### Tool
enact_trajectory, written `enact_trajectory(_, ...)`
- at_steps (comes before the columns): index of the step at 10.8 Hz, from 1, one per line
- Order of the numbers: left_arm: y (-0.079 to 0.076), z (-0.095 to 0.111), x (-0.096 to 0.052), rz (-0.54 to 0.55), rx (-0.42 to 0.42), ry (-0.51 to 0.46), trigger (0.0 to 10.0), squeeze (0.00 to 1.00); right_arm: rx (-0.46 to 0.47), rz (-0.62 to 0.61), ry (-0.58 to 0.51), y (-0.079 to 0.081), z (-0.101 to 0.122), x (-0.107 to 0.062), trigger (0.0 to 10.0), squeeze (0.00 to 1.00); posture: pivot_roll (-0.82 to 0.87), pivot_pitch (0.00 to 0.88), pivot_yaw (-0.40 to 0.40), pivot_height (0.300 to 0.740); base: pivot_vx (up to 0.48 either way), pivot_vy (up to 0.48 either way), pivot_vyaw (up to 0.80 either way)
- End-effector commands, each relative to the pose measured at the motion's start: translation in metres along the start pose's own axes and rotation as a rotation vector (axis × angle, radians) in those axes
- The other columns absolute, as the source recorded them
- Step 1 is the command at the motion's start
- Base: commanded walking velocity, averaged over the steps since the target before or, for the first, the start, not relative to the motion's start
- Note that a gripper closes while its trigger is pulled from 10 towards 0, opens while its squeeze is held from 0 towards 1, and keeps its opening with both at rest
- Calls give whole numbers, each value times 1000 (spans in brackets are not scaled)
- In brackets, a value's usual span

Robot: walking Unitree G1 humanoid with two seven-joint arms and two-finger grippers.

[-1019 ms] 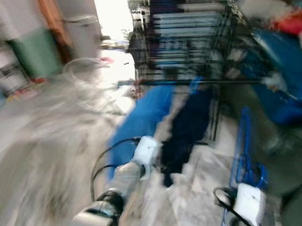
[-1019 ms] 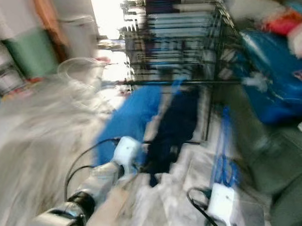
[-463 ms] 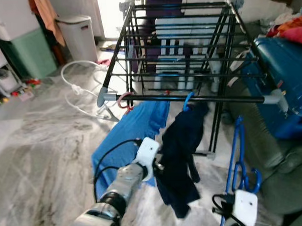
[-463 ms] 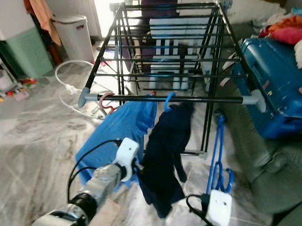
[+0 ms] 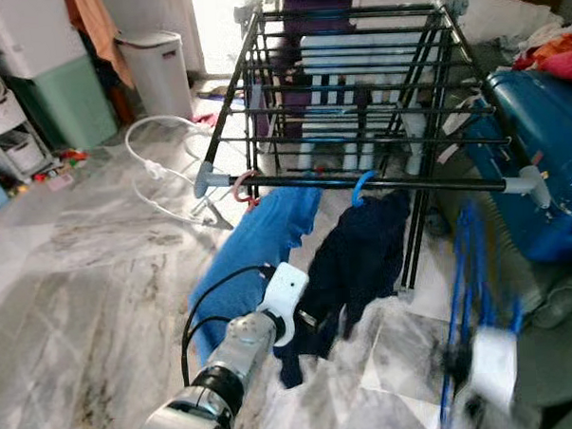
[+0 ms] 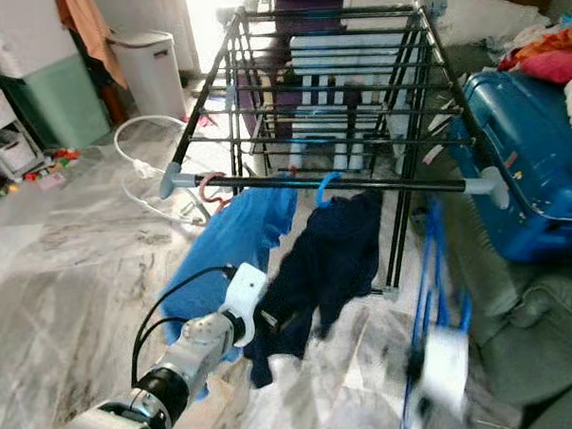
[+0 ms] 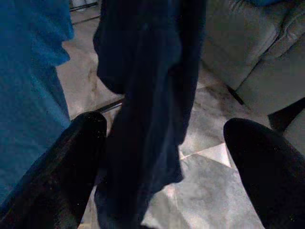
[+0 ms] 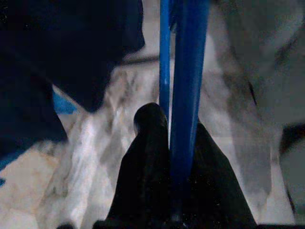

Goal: Hang hanger

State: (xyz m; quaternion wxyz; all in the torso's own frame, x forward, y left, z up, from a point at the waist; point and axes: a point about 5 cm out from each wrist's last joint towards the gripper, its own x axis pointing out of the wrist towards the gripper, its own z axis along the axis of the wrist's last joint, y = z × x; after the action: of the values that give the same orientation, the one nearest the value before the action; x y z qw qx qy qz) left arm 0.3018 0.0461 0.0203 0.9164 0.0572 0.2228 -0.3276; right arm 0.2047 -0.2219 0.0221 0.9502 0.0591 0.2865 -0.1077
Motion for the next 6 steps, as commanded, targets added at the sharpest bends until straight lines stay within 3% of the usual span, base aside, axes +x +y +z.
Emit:
enact_trajectory(1,3,1,-1,8,12,6,10000,0,-11,20,3,-2,6,4,0,0,-166,28,21,740,0,0,0)
enact_trajectory(4,15,0,-6,30,2,3,10000,0,-79,88,-33,-20,59,26,0,0,-99,45,17,740,0,0,0)
enact_trajectory(6,25,-1,-10,55,16,2,10000,0,-118,106,-43,-24,77,35,0,0,-44,69,21,740,0,0,0)
